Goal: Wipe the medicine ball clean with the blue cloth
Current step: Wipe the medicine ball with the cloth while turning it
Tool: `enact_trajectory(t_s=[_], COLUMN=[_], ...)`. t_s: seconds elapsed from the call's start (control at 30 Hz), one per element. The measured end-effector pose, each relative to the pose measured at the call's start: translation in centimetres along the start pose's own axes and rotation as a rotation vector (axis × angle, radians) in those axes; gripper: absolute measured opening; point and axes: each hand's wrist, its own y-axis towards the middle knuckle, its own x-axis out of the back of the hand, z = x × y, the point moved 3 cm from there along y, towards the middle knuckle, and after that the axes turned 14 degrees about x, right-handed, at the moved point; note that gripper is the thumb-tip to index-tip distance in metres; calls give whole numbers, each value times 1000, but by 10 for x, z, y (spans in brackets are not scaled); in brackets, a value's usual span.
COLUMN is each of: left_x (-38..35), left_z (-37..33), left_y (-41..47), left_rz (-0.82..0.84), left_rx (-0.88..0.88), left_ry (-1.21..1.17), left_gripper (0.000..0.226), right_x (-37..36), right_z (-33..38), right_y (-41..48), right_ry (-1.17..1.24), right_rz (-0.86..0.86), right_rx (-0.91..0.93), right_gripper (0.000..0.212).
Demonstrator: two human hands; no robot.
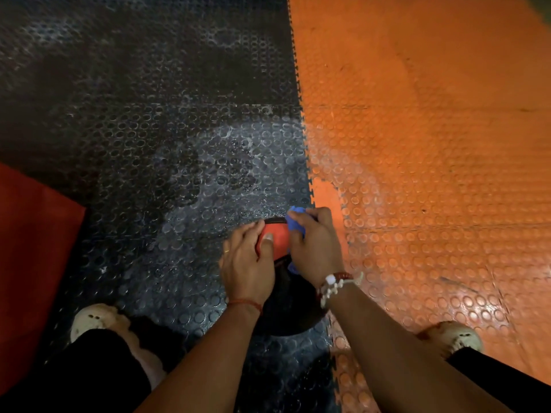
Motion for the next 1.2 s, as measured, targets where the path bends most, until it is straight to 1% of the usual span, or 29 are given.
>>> enact_trajectory(t_s=[0.07, 0.13, 0.2, 0.27, 0.33, 0.4, 0.47, 0.5, 0.53, 0.6, 0.7, 0.77, 0.8, 0.9, 0.97, 1.0, 1.03, 1.07, 1.13, 1.2], left_x=[1, 1, 2, 1, 1, 1, 1, 2, 2, 3, 6, 7, 8, 8, 8, 8, 9, 9, 9, 8], left_z=[0, 3, 6, 6, 5, 3, 5, 7, 9, 12, 16, 20, 22, 24, 24, 24, 23, 24, 23, 21], left_y=[1, 2, 1, 1, 1, 0, -2, -3, -4, -4, -4, -5, -5, -5, -4, -3, -3, -2, -3, -5], left_rz=[-11, -16, -28, -30, -30, -34, -34, -32, -32, -32, -26, -27, -27, -21, -25, -32, -39, -43, -31, -15], left_rx=[11, 26, 26, 9, -16, -39, -54, -63, -71, -69, -49, -54, -66, -79, -75, -77, -78, -77, -78, -86], left_ry=[-26, -60, -77, -63, -33, -10, -20, -33, -45, -69, -119, -131, -128, -105, -100, -102, -103, -100, -87, -72], left_gripper=[48, 37, 31, 32, 39, 47, 54, 57, 57, 51, 42, 42, 44, 52, 53, 54, 54, 54, 54, 53], right_x=[2, 7, 11, 13, 15, 15, 9, 6, 5, 6, 13, 17, 17, 20, 25, 27, 28, 29, 27, 30], right_z=[-26, -53, -67, -66, -42, -12, 5, 4, 0, -16, -52, -64, -64, -38, -20, -16, -14, -12, -12, -14], right_y=[13, 13, 2, -14, -29, -34, -30, -24, -17, -6, -11, -23, -29, -30, -24, -22, -21, -20, -22, -22], right_ry=[53, 78, 123, 126, 71, 57, 58, 66, 80, 113, 115, 139, 143, 134, 291, 372, 400, 377, 219, 92], right_rz=[25, 52, 47, -5, -86, -131, -101, -82, -67, -48, -9, 2, -18, -94, -144, -150, -126, -69, 90, 170], right_rx=[-155, -304, -404, -458, -408, -262, -92, -40, -30, -132, -372, -496, -513, -387, -329, -334, -332, -308, -225, -199], right_gripper=[35, 35, 35, 36, 39, 42, 44, 46, 47, 42, 37, 35, 35, 39, 40, 39, 38, 36, 32, 36])
